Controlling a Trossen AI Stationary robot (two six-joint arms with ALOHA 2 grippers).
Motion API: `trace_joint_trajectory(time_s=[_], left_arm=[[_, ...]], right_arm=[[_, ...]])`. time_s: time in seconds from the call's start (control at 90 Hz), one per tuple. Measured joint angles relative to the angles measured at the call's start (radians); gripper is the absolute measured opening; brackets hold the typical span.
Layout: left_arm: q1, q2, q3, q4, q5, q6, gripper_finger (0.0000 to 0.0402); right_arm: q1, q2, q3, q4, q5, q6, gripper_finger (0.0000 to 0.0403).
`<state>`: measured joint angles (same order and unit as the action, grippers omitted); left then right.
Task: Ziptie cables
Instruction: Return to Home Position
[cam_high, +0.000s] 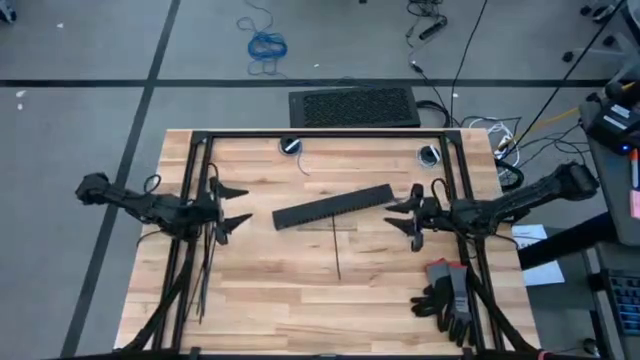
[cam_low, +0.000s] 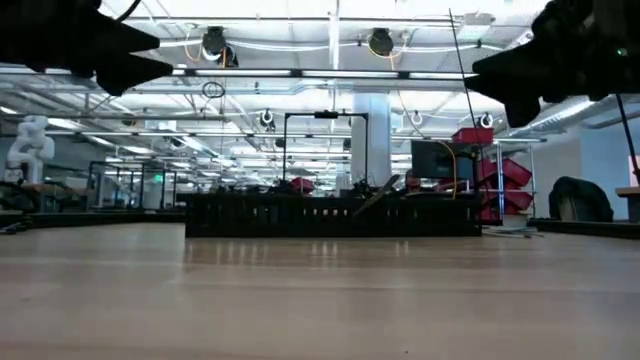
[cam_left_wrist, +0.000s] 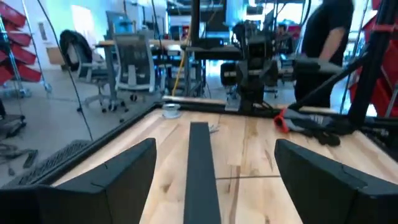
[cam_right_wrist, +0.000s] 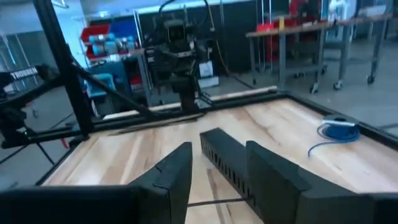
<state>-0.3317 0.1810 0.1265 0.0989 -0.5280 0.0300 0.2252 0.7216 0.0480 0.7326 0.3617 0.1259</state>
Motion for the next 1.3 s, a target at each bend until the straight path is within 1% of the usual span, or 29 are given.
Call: trace_joint_trajectory(time_s=[0.144,0.267,0.578,0.711,0.822,0.956,1.022,1.089,1.167,1.233,1.3], left_arm=[[0.002,-0.052,-0.018,-0.006,-0.020,0.014,0.0325],[0.002,-0.090,-0.023,-0.055,-0.031,0.011,0.0325],[0.003,-0.181,-0.023,-0.135,-0.042,0.023,0.0325],[0.004,-0.181,-0.044,-0.108,-0.054,0.029,0.0325],[0.005,-0.181,-0.119,-0.040,-0.083,0.011,0.0325],[0.005,-0.178,-0.118,-0.023,-0.081,-0.005,0.0325],[0.005,-0.181,-0.118,-0.029,-0.080,0.000,0.0325],[0.005,-0.181,-0.118,-0.028,-0.080,0.003,0.0325],[0.005,-0.173,-0.118,-0.027,-0.080,0.006,0.0325],[0.005,-0.157,-0.119,-0.029,-0.080,0.004,0.0325],[0.005,-0.155,-0.119,-0.030,-0.080,0.004,0.0325]], right_arm=[[-0.041,-0.048,0.000,-0.002,0.003,-0.073,0.0142],[-0.073,-0.106,0.000,-0.041,0.002,-0.106,0.0142],[-0.108,-0.276,0.001,-0.312,-0.002,-0.051,0.0142],[-0.114,-0.328,0.001,-0.441,-0.002,-0.007,0.0142],[-0.123,-0.351,0.001,-0.509,-0.002,0.011,0.0142],[-0.136,-0.360,0.001,-0.558,-0.008,0.025,0.0141],[-0.144,-0.360,0.001,-0.579,-0.042,0.027,0.0141],[-0.156,-0.360,0.001,-0.636,-0.072,0.026,0.0141],[-0.169,-0.360,-0.003,-0.698,-0.077,0.025,0.0141],[-0.177,-0.360,-0.025,-0.705,-0.090,0.011,0.0141],[-0.187,-0.357,-0.035,-0.690,-0.147,-0.010,0.0141]])
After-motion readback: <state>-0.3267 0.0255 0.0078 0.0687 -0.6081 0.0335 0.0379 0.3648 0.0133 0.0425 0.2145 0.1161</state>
